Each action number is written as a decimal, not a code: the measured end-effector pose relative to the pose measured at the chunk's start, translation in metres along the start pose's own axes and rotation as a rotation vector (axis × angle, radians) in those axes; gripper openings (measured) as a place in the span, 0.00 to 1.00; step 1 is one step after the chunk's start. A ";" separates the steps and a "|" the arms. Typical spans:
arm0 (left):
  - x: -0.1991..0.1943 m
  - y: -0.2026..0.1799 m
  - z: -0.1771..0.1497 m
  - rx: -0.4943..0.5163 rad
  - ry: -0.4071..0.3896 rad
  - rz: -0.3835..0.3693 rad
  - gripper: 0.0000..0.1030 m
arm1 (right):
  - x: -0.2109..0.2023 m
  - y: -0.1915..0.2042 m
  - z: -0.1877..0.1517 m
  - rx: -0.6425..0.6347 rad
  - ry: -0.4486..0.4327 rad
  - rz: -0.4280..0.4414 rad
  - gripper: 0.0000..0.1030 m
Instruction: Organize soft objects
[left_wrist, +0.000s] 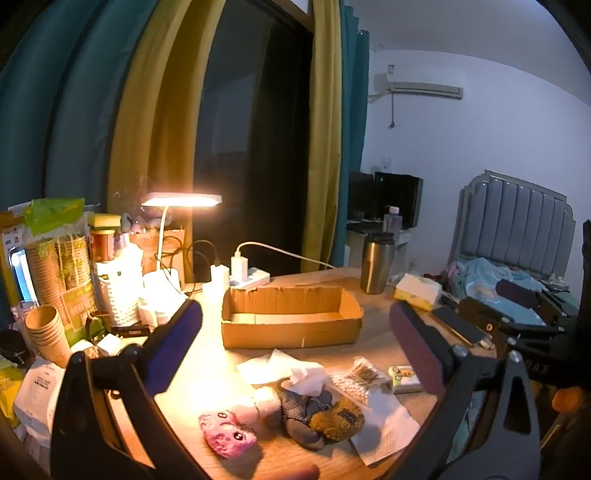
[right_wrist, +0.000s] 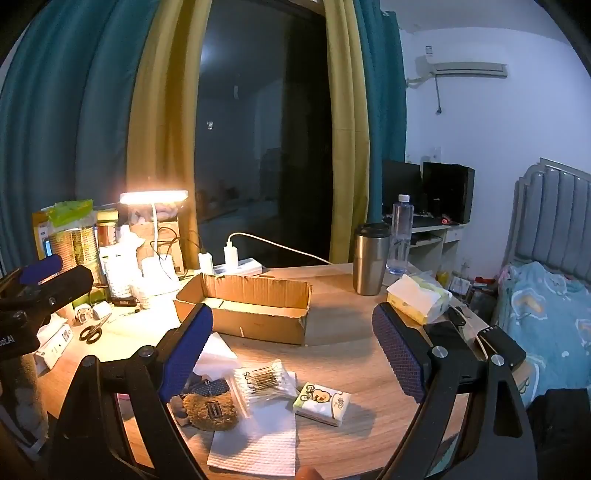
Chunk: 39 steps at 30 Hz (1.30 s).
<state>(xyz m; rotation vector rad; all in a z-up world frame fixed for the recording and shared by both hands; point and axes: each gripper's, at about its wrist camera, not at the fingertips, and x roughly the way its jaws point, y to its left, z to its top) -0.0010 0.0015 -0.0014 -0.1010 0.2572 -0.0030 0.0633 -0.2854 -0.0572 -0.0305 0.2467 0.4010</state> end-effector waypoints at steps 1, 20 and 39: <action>0.000 -0.001 -0.001 0.002 -0.001 0.000 0.99 | 0.000 0.000 0.000 0.000 0.000 0.000 0.88; 0.003 -0.002 -0.009 0.003 0.019 -0.001 0.99 | 0.003 -0.001 -0.001 0.002 0.014 0.000 0.88; 0.008 0.001 -0.010 -0.006 0.034 -0.001 0.99 | 0.006 -0.003 -0.003 0.005 0.021 0.000 0.88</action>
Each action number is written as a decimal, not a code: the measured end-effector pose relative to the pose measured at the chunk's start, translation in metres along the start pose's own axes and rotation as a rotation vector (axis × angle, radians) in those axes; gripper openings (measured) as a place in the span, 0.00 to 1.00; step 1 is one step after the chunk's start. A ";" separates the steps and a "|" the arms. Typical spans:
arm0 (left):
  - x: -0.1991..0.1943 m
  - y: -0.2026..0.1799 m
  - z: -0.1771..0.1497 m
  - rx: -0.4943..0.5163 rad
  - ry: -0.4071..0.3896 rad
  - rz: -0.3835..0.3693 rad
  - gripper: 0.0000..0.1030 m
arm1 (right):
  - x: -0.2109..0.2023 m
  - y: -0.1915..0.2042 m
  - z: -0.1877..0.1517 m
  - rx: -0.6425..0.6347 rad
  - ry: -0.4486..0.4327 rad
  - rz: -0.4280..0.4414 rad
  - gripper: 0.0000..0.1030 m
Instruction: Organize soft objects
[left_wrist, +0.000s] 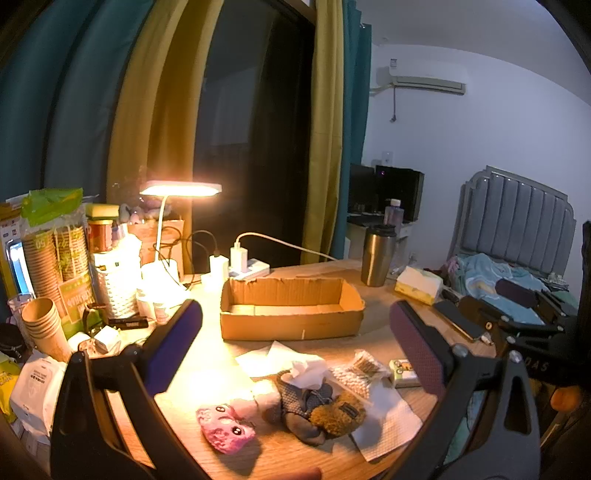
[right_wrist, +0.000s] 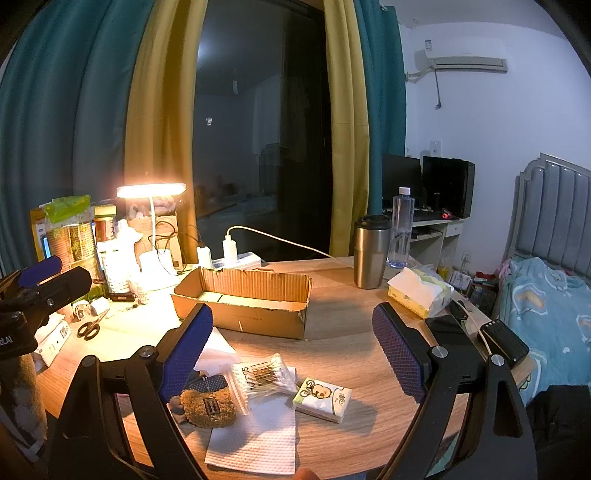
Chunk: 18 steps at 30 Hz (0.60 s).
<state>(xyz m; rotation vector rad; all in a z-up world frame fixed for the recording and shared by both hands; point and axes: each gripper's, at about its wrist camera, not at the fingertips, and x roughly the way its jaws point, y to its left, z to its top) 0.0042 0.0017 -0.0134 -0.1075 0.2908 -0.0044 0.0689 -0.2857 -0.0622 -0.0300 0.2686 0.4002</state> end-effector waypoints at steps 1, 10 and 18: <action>0.000 0.000 0.000 0.000 0.000 0.000 0.99 | 0.000 0.000 0.000 0.001 -0.001 0.002 0.88; 0.000 0.000 0.000 0.001 0.000 0.000 0.99 | 0.000 0.000 -0.001 0.001 0.001 0.002 0.88; 0.000 0.000 0.000 0.001 0.000 0.000 0.99 | 0.000 -0.001 -0.001 0.001 0.002 0.002 0.88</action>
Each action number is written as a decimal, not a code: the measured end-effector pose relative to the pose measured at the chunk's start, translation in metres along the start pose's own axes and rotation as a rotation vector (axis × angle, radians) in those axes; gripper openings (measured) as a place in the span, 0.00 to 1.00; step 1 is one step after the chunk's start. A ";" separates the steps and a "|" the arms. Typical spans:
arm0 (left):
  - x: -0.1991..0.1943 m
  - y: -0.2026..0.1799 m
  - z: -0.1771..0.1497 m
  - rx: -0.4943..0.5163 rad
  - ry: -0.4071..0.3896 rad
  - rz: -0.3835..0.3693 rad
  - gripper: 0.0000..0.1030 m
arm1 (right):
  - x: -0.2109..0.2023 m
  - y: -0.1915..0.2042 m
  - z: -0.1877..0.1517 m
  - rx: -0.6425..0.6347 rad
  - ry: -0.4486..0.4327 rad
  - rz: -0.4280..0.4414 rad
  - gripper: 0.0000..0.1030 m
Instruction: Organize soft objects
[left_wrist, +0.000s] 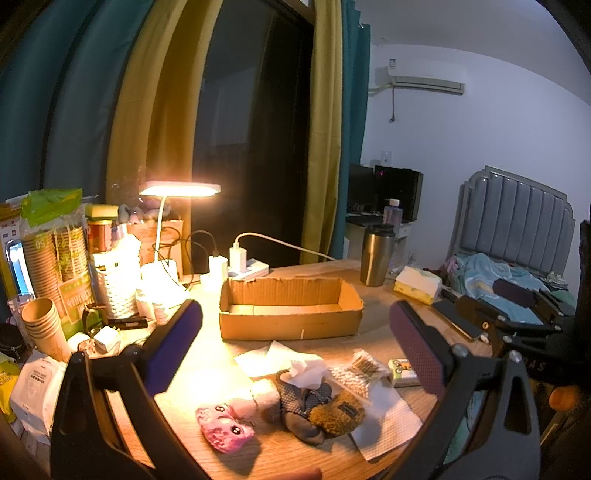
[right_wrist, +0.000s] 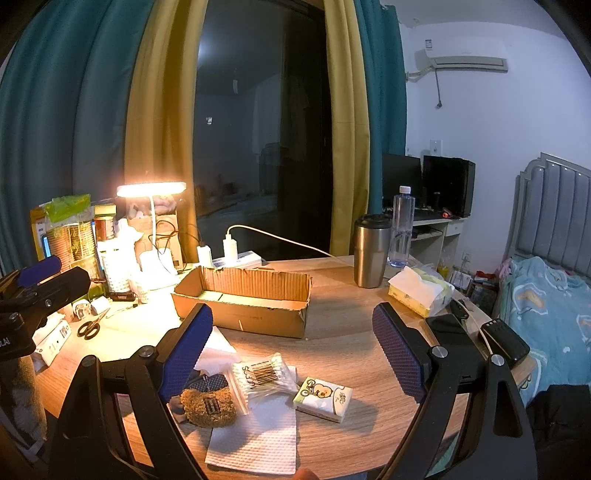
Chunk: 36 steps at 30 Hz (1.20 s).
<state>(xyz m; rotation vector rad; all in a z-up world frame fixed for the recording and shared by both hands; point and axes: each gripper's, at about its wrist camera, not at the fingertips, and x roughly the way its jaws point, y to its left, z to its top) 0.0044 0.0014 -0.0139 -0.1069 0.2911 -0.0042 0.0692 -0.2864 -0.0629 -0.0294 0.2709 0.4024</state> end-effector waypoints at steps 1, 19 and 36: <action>0.000 0.000 0.000 0.000 0.000 0.000 0.99 | 0.000 0.000 0.000 -0.001 0.000 0.000 0.88; 0.001 -0.001 -0.003 0.002 0.005 0.000 0.99 | 0.001 -0.001 -0.007 -0.001 0.009 -0.001 0.88; 0.035 0.019 -0.048 0.003 0.163 0.072 0.99 | 0.050 -0.011 -0.037 0.013 0.141 -0.024 0.88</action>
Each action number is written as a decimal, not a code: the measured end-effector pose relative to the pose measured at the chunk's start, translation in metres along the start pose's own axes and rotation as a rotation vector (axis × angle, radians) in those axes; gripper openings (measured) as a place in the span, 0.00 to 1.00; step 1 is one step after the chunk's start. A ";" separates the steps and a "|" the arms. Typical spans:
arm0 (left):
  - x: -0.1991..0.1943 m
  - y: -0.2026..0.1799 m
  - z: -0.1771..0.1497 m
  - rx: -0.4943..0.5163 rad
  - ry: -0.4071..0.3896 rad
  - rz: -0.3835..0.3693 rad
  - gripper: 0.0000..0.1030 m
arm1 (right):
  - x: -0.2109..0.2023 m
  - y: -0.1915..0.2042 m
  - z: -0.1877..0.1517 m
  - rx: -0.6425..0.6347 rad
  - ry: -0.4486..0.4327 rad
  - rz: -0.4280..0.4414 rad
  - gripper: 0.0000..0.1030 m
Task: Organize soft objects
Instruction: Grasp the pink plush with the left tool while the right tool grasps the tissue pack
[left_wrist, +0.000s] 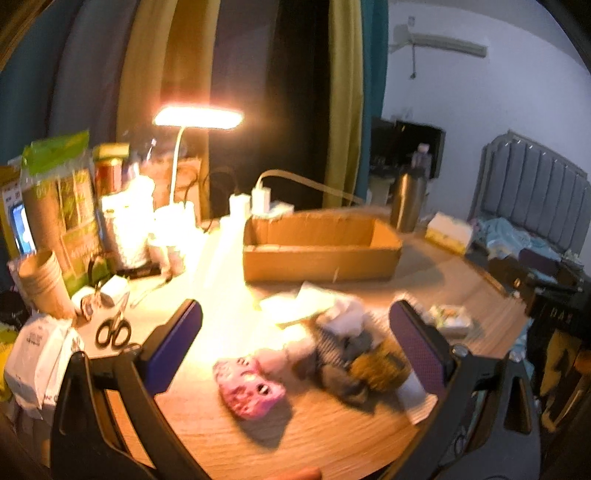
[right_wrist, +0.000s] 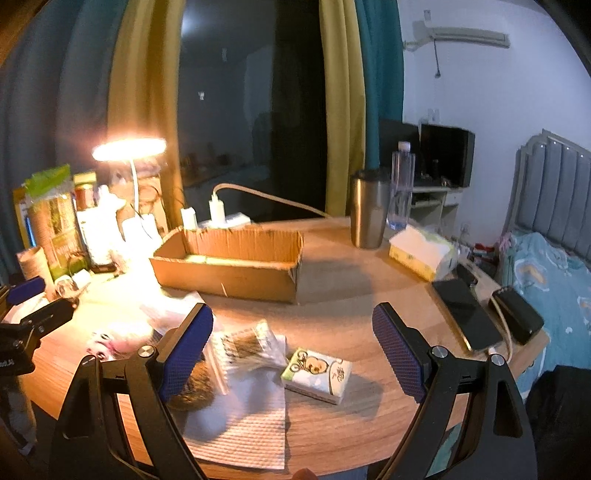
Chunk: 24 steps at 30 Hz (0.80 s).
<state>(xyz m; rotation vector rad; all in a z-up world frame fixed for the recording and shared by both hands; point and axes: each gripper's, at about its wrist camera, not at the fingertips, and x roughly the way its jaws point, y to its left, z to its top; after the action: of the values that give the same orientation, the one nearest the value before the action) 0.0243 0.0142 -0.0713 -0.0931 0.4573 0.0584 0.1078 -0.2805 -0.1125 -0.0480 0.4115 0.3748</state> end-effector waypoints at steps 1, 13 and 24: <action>0.004 0.003 -0.003 -0.001 0.014 0.008 0.99 | 0.004 0.000 -0.001 -0.001 0.010 -0.003 0.88; 0.064 0.039 -0.053 -0.072 0.235 0.119 0.98 | 0.069 -0.024 -0.029 0.034 0.154 -0.038 0.88; 0.106 0.049 -0.071 -0.083 0.404 0.149 0.70 | 0.105 -0.036 -0.049 0.089 0.272 -0.019 0.88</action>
<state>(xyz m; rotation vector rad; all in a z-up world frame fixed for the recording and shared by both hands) 0.0844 0.0590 -0.1856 -0.1534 0.8655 0.2072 0.1917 -0.2837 -0.2002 -0.0161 0.6953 0.3317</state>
